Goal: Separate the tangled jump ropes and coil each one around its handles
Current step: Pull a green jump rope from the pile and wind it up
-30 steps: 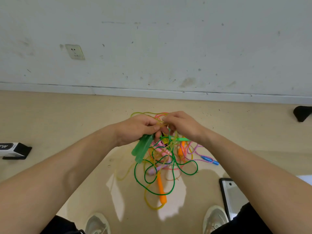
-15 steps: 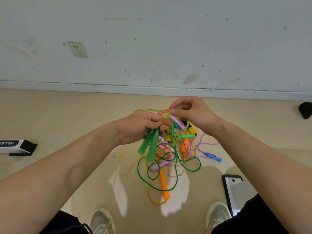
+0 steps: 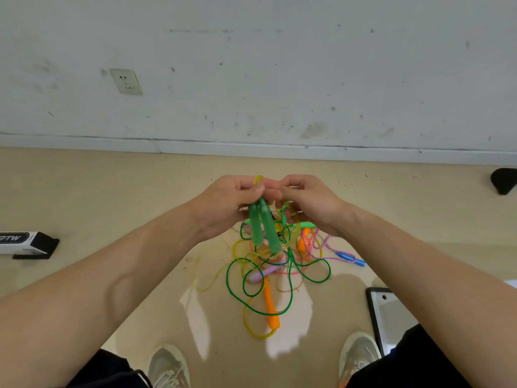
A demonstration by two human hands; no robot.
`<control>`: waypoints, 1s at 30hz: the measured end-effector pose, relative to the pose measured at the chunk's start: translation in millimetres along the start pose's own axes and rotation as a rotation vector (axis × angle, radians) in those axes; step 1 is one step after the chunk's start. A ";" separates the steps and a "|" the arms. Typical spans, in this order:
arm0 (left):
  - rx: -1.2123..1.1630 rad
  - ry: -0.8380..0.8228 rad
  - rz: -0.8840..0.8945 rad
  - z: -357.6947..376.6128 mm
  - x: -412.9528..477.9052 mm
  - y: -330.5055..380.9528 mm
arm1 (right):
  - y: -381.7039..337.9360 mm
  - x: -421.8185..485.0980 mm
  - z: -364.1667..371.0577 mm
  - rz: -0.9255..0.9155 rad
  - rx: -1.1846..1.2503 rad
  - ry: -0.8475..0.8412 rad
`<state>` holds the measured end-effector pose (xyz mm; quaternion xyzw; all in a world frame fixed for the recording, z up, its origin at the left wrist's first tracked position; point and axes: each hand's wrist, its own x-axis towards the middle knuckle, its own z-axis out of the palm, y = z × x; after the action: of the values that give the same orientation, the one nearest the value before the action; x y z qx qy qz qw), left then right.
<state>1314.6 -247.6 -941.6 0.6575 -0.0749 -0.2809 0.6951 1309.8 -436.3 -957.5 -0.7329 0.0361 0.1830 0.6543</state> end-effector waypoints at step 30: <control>-0.111 0.411 0.104 18.4 4.7 -5.1 | -13.0 -24.5 39.4 -0.073 0.156 0.063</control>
<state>1308.2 -265.8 -945.5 0.6568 0.0500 -0.1084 0.7445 1282.1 -400.8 -940.4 -0.6859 0.0439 0.1324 0.7142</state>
